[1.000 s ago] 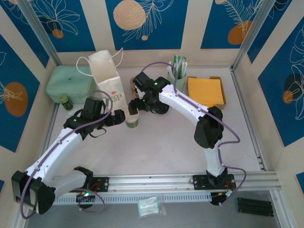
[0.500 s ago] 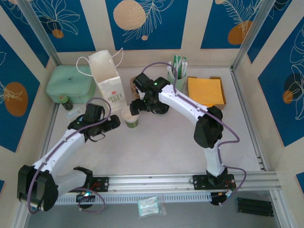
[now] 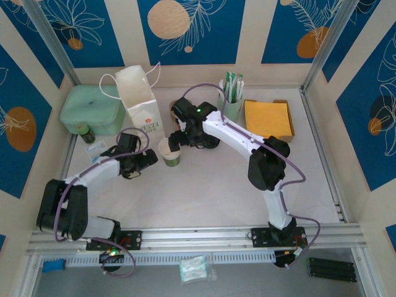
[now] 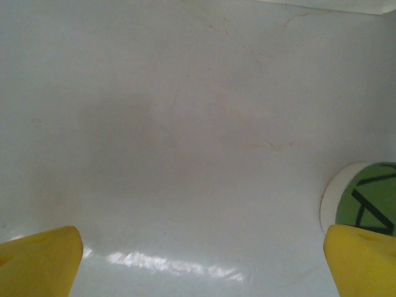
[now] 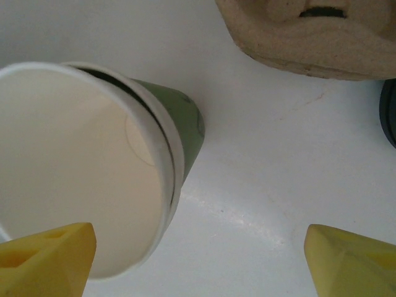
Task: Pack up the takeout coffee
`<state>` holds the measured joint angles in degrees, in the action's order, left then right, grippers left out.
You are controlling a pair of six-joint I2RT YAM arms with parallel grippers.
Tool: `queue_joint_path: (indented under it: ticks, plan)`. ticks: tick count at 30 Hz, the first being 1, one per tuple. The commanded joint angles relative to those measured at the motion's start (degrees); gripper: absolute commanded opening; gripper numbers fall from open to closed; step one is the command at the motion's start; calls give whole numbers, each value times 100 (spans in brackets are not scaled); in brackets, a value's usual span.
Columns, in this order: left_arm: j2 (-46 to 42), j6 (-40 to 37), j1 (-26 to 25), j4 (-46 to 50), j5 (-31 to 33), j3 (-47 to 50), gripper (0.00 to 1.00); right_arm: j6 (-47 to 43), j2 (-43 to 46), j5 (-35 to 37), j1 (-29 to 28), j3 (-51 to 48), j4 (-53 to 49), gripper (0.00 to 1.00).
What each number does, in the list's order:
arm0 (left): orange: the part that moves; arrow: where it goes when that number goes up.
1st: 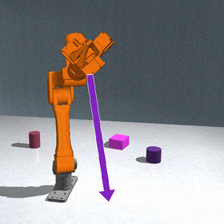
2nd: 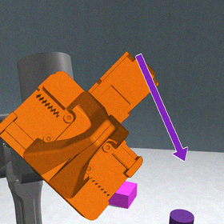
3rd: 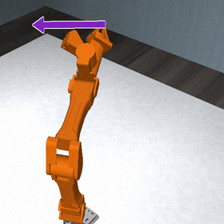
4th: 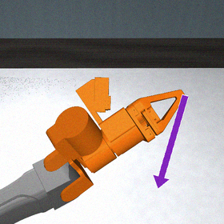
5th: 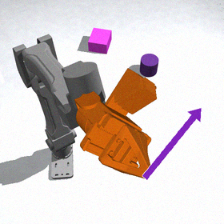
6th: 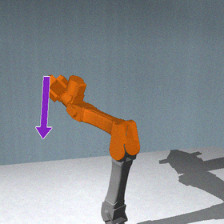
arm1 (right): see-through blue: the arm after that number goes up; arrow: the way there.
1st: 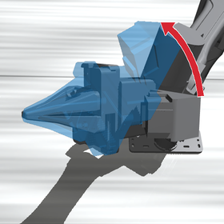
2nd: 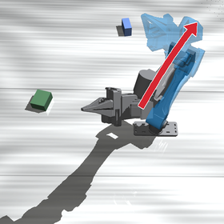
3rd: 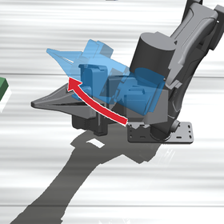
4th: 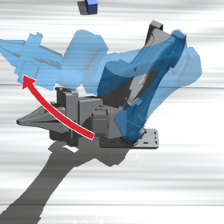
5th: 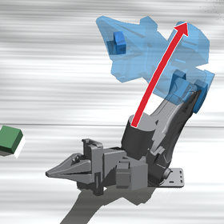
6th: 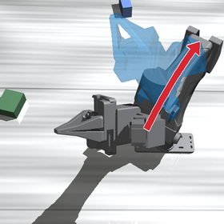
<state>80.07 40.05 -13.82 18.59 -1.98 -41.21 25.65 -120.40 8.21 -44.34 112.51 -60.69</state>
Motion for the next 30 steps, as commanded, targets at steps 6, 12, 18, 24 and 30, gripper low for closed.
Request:
queue_joint_path:
  ticks: [6,12,18,24,30]
  plan:
    - [503,-113,23,-494,-477,-317,100,-64,-221,120,43,145,-21,87]
    - [595,-112,-109,-633,-671,-309,99,-56,-174,126,70,18,-5,86]
    - [736,-94,-315,-793,-776,-256,100,-70,25,205,143,-271,11,81]
    - [953,-34,-632,-949,-866,-337,100,-68,403,290,297,-745,79,80]
    - [1269,-2,-1051,-997,-857,-638,99,-50,820,375,482,-1269,149,80]
